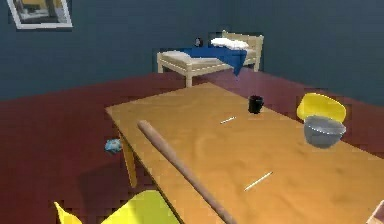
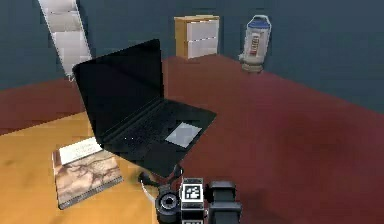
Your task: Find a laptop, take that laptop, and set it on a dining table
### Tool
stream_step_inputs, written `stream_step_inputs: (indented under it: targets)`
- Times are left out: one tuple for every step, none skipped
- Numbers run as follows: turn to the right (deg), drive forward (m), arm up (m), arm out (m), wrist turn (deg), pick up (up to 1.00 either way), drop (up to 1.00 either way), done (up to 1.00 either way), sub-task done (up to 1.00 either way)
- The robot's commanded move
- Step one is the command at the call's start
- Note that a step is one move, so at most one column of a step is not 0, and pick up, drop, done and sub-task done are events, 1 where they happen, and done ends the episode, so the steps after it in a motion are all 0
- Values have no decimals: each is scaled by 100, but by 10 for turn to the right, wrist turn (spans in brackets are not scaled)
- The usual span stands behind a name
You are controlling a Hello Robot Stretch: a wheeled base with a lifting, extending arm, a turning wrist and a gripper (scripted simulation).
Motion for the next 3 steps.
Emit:
stream_step_inputs:
  targets:
    - [450, 0, 0, 0, 0, 0, 0, 0, 0]
    - [330, 0, 0, 0, 0, 0, 0, 0, 0]
    - [-450, 0, 0, 0, 0, 0, 0, 0, 0]
